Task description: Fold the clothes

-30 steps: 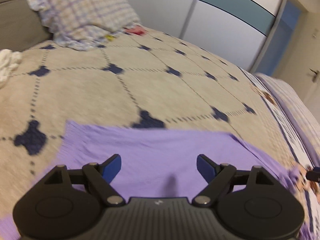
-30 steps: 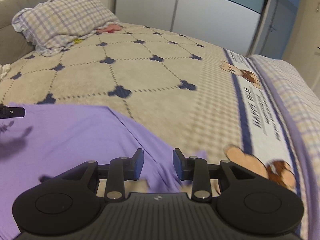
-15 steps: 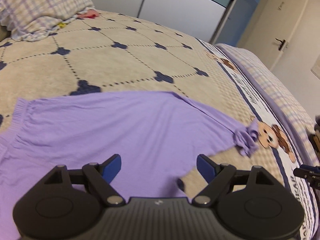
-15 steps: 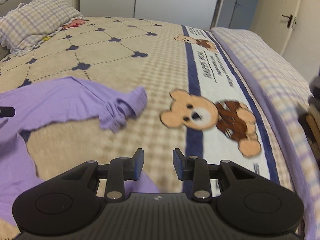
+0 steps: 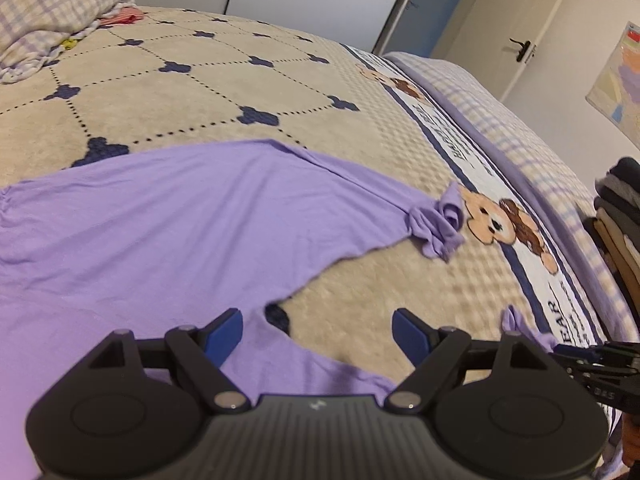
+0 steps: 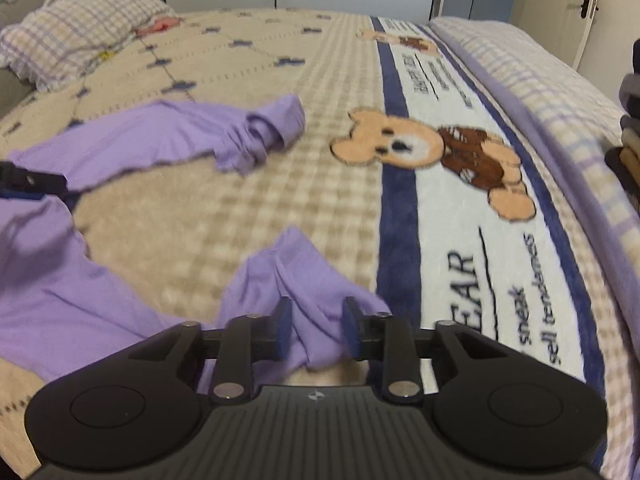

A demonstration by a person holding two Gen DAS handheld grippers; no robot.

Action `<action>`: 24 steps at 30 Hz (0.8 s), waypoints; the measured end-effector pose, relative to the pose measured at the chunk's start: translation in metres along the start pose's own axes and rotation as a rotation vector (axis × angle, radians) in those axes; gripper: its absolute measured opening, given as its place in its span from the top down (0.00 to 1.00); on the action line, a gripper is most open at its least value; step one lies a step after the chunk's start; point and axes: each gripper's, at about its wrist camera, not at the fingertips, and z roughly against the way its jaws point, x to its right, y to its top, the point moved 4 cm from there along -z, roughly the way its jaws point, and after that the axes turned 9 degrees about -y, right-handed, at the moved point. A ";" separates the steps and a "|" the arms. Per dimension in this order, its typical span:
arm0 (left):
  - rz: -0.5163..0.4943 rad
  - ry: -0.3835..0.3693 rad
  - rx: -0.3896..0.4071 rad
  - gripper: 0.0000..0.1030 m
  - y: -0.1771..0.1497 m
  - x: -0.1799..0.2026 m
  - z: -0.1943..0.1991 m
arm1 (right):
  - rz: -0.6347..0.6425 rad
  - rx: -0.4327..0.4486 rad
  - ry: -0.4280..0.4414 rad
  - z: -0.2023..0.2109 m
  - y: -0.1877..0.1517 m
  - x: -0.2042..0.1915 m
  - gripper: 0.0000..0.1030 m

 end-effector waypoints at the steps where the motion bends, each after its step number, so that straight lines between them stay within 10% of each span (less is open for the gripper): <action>1: -0.002 0.000 -0.004 0.20 -0.001 0.001 -0.001 | -0.009 -0.005 -0.002 -0.002 -0.002 0.002 0.89; 24: -0.011 -0.009 -0.026 0.20 -0.008 0.002 0.000 | -0.015 0.098 -0.357 0.057 0.015 0.085 0.96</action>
